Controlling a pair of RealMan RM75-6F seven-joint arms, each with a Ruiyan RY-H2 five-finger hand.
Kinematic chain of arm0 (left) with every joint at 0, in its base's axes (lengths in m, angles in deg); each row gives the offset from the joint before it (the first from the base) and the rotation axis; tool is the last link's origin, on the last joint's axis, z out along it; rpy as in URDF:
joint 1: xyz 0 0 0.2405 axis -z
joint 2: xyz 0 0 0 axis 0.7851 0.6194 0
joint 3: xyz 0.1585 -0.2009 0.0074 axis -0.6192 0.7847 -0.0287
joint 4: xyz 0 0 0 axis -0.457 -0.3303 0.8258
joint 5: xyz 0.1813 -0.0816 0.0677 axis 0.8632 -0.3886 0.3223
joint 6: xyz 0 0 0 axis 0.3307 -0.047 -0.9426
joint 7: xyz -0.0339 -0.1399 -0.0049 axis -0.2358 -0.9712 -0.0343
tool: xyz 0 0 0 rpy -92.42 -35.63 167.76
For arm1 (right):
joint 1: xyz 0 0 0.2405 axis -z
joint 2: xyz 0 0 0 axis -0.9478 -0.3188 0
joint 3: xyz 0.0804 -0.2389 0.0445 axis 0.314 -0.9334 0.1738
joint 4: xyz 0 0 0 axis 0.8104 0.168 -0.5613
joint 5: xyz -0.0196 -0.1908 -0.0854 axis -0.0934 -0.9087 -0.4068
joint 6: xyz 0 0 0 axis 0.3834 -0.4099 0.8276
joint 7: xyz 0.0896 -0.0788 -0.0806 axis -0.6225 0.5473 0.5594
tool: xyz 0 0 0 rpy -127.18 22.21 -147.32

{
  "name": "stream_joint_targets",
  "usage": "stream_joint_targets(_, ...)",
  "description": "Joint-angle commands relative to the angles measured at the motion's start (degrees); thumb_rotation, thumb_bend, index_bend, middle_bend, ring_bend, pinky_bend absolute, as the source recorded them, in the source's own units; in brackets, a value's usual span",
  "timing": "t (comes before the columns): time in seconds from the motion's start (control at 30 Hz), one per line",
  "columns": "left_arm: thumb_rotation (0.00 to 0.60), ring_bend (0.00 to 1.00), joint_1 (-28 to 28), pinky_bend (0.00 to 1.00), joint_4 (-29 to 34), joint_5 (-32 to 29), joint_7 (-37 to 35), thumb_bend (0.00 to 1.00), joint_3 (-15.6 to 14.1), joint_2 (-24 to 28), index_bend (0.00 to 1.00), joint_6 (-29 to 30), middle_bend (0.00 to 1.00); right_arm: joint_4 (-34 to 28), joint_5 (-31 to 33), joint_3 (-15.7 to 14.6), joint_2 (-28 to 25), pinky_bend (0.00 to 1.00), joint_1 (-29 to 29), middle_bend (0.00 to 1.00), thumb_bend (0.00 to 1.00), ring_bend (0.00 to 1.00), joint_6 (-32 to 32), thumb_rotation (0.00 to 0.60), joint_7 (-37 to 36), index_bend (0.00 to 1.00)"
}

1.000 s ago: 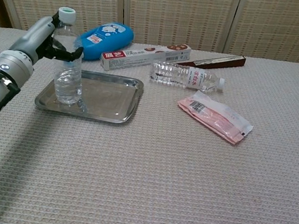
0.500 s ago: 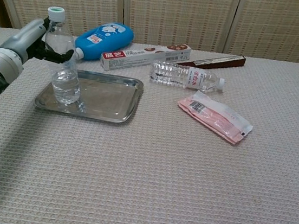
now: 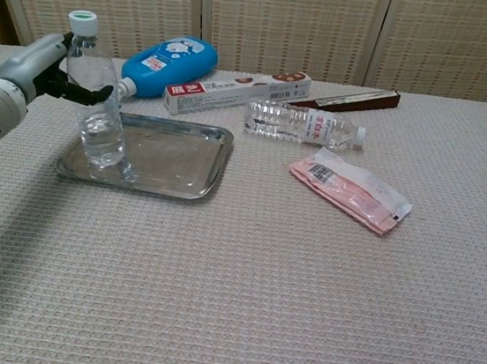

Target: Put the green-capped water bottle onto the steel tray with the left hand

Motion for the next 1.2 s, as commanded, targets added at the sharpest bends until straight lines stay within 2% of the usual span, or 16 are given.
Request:
stream_joint_targets(0.03,0.600,0.00,-0.1,0.29,1.6,-0.1,0.8,0.34,-0.4,0.6,0.00,0.1,0.00,0.0,-0.1,0.0,-0.1,0.20,0.1,0.09,0.25,0.00,-0.2,0.600,-0.2,0.01)
stream_joint_targets(0.57,0.600,0.00,-0.1,0.29,5.2,0.0,0.8,0.29,-0.7,1.2,0.00,1.1,0.00,-0.1,-0.3,-0.1,-0.3,0.20,0.1,0.09,0.25,0.00,-0.3,0.600,-0.6,0.01)
stream_joint_targets(1.2,0.600,0.00,0.3,0.29,6.6,-1.7,3.2,0.29,-0.9,1.6,0.00,0.9,0.00,-0.1,-0.8,-0.2,-0.5,0.20,0.2,0.09,0.25,0.00,-0.9,0.600,-1.1,0.01)
